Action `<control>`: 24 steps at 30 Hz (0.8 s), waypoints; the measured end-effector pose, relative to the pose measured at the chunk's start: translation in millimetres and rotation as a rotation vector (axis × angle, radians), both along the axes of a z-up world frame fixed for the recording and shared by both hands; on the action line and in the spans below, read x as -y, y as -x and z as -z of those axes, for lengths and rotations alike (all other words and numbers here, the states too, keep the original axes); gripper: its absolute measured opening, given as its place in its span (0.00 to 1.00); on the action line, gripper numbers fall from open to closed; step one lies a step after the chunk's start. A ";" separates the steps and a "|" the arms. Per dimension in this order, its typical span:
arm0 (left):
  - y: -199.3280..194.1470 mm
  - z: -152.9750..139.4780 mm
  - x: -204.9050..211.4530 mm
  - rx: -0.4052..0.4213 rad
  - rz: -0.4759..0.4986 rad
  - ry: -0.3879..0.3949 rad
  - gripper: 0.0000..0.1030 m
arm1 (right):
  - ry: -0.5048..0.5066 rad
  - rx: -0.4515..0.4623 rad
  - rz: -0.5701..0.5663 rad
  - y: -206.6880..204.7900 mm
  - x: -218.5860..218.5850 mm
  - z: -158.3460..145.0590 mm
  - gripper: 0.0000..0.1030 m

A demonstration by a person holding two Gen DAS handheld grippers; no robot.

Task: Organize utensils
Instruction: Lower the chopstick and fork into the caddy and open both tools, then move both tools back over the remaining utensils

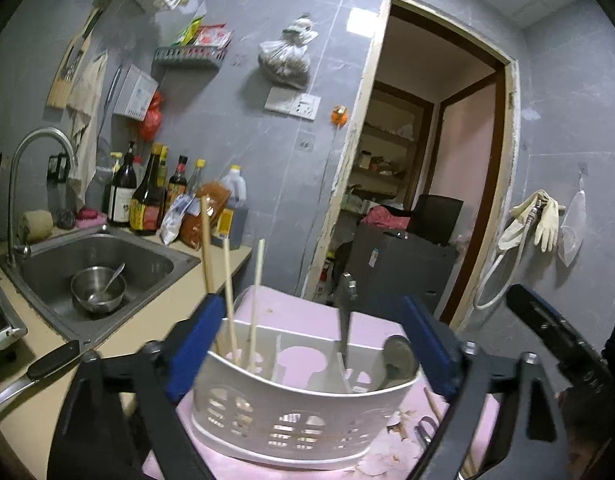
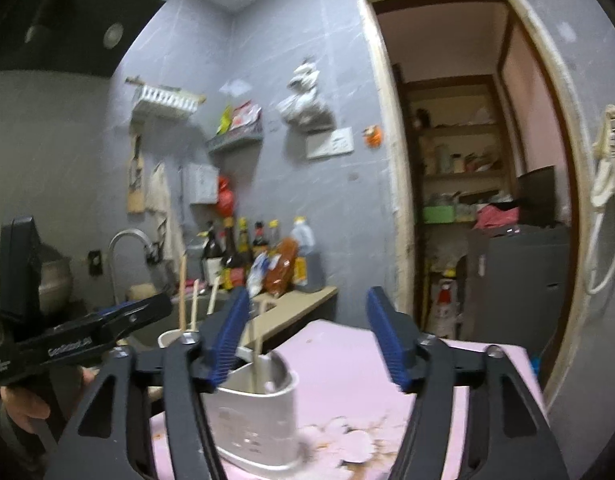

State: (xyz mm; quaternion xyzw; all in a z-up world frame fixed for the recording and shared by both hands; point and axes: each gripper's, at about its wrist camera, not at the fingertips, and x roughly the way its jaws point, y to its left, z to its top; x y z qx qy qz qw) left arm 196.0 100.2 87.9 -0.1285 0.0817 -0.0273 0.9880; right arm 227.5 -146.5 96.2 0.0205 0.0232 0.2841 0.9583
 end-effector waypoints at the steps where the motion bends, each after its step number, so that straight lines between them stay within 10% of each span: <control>1: 2.5 -1.4 5.1 0.010 0.005 -0.008 0.93 | -0.002 0.009 0.016 3.3 7.4 -1.7 0.74; 8: 11.7 -1.6 40.6 0.024 0.073 -0.047 0.98 | -0.011 0.023 0.089 23.2 53.1 -0.4 1.00; 24: -7.8 38.8 112.4 -0.150 0.228 -0.154 0.98 | 0.121 -0.121 0.183 16.5 112.9 29.7 1.00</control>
